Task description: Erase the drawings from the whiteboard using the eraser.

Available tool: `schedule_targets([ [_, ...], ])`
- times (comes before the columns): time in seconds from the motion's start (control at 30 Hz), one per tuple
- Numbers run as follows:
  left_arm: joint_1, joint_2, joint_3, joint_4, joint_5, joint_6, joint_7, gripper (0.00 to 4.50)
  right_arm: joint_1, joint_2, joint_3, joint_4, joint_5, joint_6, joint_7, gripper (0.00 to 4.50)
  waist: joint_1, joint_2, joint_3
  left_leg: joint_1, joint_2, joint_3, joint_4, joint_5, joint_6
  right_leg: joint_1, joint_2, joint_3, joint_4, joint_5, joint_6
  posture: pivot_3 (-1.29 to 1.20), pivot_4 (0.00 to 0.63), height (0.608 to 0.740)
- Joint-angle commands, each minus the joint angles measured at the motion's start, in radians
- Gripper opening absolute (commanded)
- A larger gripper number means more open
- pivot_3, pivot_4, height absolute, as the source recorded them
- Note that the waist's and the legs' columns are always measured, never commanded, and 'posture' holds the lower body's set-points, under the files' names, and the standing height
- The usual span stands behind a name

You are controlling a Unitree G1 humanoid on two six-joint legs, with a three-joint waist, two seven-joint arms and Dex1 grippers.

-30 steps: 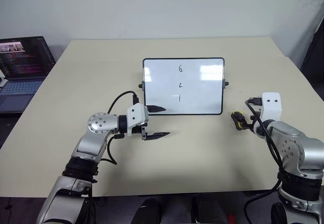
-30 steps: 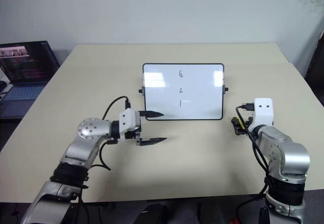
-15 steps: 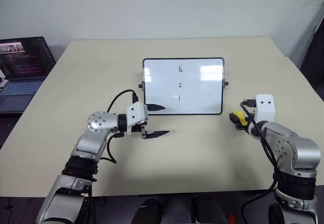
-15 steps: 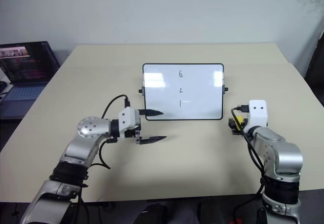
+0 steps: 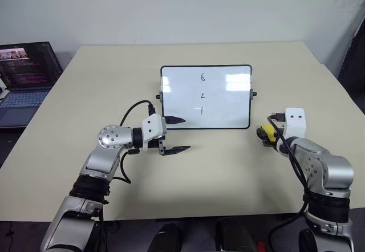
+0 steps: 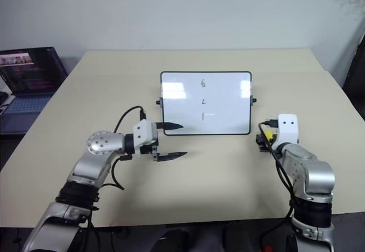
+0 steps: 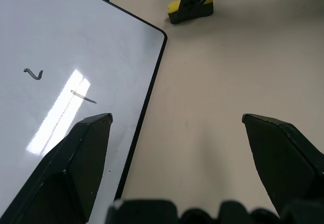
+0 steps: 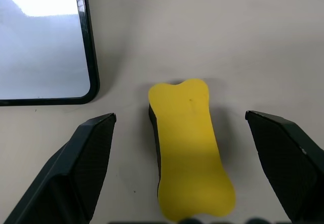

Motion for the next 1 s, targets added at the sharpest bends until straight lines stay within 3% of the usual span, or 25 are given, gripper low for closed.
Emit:
schedule_targets([
  [0.03, -0.012, 0.015, 0.023, -0.027, 0.000, -0.020, 0.011, 4.50, -0.024, 0.002, -0.001, -0.005, -0.006, -0.031, -0.003, 4.48, 0.000, 0.000, 0.000, 0.000, 0.000, 0.000, 0.000, 0.000, 0.000, 0.000, 0.000, 0.000, 0.000, 0.000, 0.000, 0.00, 0.150, 0.740],
  [0.63, -0.016, 0.016, 0.019, -0.034, 0.000, -0.023, 0.023, 4.50, -0.035, -0.004, 0.013, 0.034, -0.007, -0.066, 0.003, 4.48, 0.000, 0.000, 0.000, 0.000, 0.000, 0.000, 0.000, 0.000, 0.000, 0.000, 0.000, 0.000, 0.000, 0.000, 0.000, 0.00, 0.150, 0.740],
  [0.73, -0.019, 0.015, 0.019, -0.034, 0.001, -0.023, 0.023, 4.50, -0.035, -0.004, 0.012, 0.035, -0.007, -0.066, 0.003, 3.93, 0.000, 0.000, 0.000, 0.000, 0.000, 0.000, 0.000, 0.000, 0.000, 0.000, 0.000, 0.000, 0.000, 0.000, 0.000, 0.00, 0.150, 0.740],
  [1.0, -0.030, 0.014, 0.019, -0.025, 0.002, -0.031, 0.022, 4.50, -0.043, 0.001, 0.003, 0.044, -0.003, -0.064, -0.002, 1.06, 0.000, 0.000, 0.000, 0.000, 0.000, 0.000, 0.000, 0.000, 0.000, 0.000, 0.000, 0.000, 0.000, 0.000, 0.000, 0.00, 0.150, 0.740],
])
